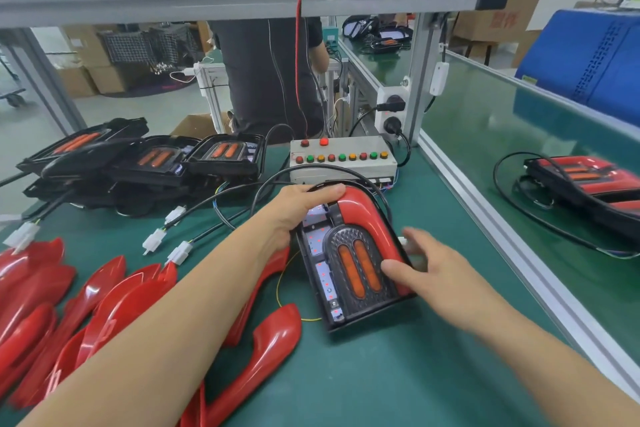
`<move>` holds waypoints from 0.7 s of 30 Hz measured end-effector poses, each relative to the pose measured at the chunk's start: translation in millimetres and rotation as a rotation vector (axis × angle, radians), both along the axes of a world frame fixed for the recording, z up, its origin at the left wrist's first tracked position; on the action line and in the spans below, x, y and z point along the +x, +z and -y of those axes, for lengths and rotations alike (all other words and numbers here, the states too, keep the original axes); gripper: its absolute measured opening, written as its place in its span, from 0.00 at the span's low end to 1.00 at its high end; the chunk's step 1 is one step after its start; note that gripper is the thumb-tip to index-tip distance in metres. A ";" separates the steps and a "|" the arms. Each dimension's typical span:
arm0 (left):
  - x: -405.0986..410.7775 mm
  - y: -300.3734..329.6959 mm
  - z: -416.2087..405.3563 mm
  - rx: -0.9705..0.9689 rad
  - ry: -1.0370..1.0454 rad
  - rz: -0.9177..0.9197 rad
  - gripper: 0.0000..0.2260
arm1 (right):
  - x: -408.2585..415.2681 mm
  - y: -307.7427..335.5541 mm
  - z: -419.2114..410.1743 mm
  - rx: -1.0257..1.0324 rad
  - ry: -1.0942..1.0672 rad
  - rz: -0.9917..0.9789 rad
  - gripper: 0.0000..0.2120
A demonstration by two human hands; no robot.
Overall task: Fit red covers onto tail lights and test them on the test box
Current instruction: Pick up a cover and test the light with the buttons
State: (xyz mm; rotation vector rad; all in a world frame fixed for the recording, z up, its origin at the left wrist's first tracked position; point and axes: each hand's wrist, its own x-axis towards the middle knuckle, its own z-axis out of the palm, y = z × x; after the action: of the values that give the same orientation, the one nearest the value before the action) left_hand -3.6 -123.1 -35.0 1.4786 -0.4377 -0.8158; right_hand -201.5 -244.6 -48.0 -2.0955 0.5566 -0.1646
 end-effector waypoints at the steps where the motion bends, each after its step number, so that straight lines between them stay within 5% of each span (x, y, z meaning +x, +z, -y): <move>1: 0.5 0.5 0.3 0.010 -0.009 -0.002 0.07 | 0.9 -1.3 0.9 0.277 0.029 0.019 0.16; 3: 1.8 2.3 1.4 0.023 -0.023 -0.031 0.11 | 1.4 -3.9 4.1 0.452 0.043 0.049 0.09; 21: -1.8 10.3 8.7 0.145 -0.085 -0.207 0.05 | -8.3 -3.0 -7.7 0.397 -0.007 0.044 0.04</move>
State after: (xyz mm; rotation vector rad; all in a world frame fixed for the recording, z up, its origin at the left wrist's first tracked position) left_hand -5.3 -131.8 -24.8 1.4979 -0.2913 -1.0754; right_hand -209.8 -236.9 -51.0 -1.7012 0.5231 -0.0944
